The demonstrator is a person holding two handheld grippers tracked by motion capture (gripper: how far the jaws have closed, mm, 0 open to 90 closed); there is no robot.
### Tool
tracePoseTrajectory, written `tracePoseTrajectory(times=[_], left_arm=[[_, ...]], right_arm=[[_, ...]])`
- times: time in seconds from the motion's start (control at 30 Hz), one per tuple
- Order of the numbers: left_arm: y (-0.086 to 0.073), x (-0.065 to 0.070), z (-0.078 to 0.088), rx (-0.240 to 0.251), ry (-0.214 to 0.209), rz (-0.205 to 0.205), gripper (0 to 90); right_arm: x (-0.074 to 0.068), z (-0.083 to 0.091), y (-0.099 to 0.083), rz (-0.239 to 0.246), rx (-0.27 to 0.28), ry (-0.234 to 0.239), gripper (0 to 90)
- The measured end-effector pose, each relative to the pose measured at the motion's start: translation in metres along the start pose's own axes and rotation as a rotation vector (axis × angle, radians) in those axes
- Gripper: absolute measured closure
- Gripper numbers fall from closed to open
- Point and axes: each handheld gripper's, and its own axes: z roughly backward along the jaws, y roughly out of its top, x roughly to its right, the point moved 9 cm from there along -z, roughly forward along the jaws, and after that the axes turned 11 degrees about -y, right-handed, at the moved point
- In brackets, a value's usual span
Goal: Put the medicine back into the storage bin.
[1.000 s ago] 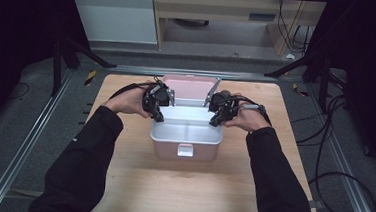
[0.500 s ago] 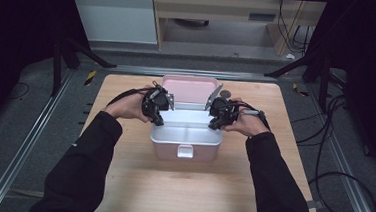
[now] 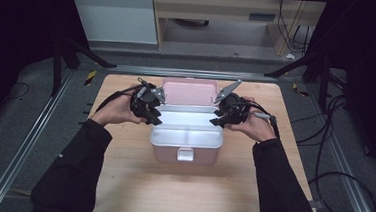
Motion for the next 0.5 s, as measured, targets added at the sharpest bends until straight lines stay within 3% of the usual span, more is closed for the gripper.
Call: tracePoseTrajectory(times=[0.1, 0.17, 0.3, 0.5], left_arm=[[-0.002, 0.001, 0.008, 0.074, 0.017, 0.043, 57.7], [-0.005, -0.001, 0.012, 0.117, 0.044, 0.070, 56.0], [-0.013, -0.007, 0.017, 0.208, 0.082, 0.154, 52.3], [-0.026, -0.022, 0.022, 0.300, 0.160, 0.275, 50.2]], right_arm=[[0.008, 0.008, -0.006, -0.055, 0.004, -0.035, 52.6], [0.013, 0.013, -0.010, -0.062, 0.004, -0.069, 49.1], [0.024, 0.024, -0.014, -0.166, 0.058, -0.122, 39.9], [0.035, 0.028, -0.027, -0.185, 0.052, -0.179, 30.2]])
